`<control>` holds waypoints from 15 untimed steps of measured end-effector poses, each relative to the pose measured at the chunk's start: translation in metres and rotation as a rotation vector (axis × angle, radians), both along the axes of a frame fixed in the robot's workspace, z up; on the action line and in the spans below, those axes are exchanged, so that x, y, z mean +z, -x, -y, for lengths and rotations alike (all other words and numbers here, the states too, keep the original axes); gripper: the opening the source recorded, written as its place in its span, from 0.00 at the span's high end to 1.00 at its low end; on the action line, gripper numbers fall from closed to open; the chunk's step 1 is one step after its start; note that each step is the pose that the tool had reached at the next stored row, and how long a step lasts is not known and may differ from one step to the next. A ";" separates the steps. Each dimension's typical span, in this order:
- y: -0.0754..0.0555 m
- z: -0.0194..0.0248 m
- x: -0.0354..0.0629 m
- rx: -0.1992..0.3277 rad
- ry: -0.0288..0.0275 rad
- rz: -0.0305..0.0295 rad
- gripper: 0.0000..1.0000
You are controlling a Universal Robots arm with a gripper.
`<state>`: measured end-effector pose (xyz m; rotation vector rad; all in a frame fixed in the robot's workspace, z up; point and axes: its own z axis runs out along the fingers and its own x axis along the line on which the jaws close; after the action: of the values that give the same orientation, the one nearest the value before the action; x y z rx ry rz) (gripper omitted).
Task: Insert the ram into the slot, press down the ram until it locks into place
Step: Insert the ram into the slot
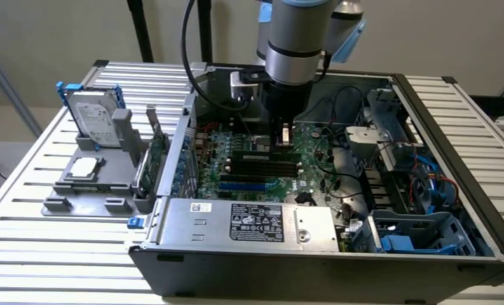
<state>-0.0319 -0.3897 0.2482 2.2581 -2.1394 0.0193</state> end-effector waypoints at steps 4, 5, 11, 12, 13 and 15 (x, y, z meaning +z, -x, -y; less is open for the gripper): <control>0.003 0.0000 -0.0020 -0.003 -0.0001 0.0070 0.87; 0.003 0.0000 -0.0024 -0.004 -0.0001 0.0088 0.87; 0.004 -0.0001 -0.0070 -0.006 -0.0003 0.0179 0.87; 0.004 0.0000 -0.0072 -0.006 0.0000 0.0179 0.87; 0.004 0.0000 -0.0074 -0.007 0.0001 0.0179 0.87; 0.004 -0.0001 -0.0084 -0.010 -0.0003 0.0181 0.87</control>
<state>-0.0360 -0.3896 0.2398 2.2565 -2.1591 0.0394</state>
